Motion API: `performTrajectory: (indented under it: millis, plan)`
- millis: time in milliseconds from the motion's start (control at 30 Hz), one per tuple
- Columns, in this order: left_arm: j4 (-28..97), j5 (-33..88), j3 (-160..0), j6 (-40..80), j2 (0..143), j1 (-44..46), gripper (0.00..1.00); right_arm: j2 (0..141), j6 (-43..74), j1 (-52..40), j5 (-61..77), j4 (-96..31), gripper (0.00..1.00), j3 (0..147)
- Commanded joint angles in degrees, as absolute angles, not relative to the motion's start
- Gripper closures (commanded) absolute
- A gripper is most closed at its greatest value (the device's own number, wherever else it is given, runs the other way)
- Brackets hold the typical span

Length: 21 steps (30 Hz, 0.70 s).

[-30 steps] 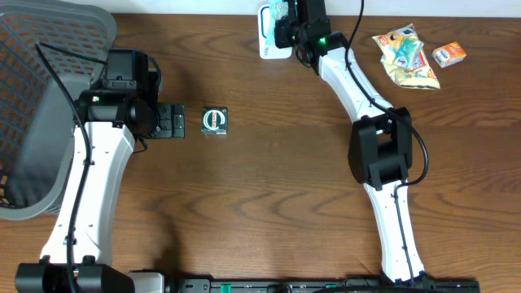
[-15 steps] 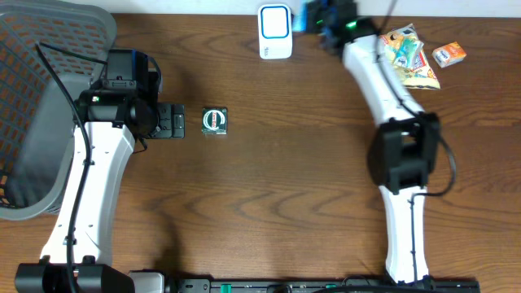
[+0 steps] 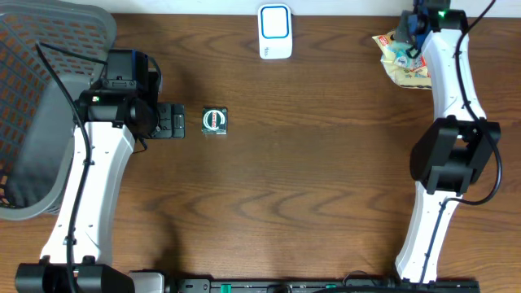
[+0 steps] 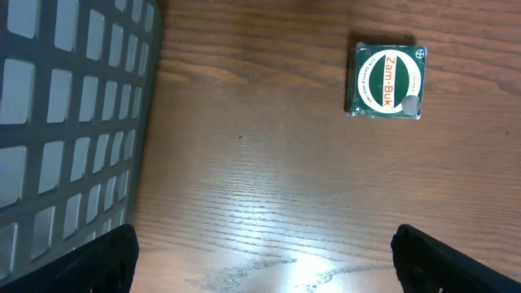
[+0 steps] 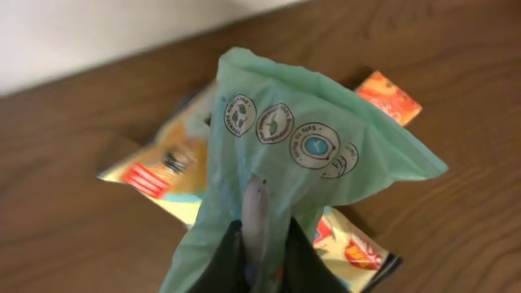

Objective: Scan the item barcode
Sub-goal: 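Carry the wipes pack to the back right corner and release it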

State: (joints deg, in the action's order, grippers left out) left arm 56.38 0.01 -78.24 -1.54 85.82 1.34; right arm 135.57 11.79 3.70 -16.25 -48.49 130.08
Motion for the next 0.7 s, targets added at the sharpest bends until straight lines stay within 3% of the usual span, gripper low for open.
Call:
performTrajectory:
  millis: [0,33,233,500,667]
  plan:
    - [56.45,-0.51,-77.84,-1.91,86.15,1.37,0.02,135.13,12.36,4.43,-17.04,-48.49,0.73,128.01]
    - [56.45,-0.51,-77.84,-1.91,86.15,1.37,0.02,135.13,12.36,4.56,-17.04,-48.45,0.61,127.52]
    - [56.45,-0.51,-77.84,-1.91,86.15,1.37,0.02,135.13,12.38,4.67,-16.99,-48.51,0.33,125.75]
    - [56.45,-0.51,-77.84,-1.91,86.15,1.37,0.02,133.62,11.94,2.02,-14.17,-48.71,0.25,125.78]
    - [56.45,-0.51,-77.84,-1.91,86.15,1.37,0.02,131.0,11.92,-1.63,-3.97,-48.4,0.23,125.78]
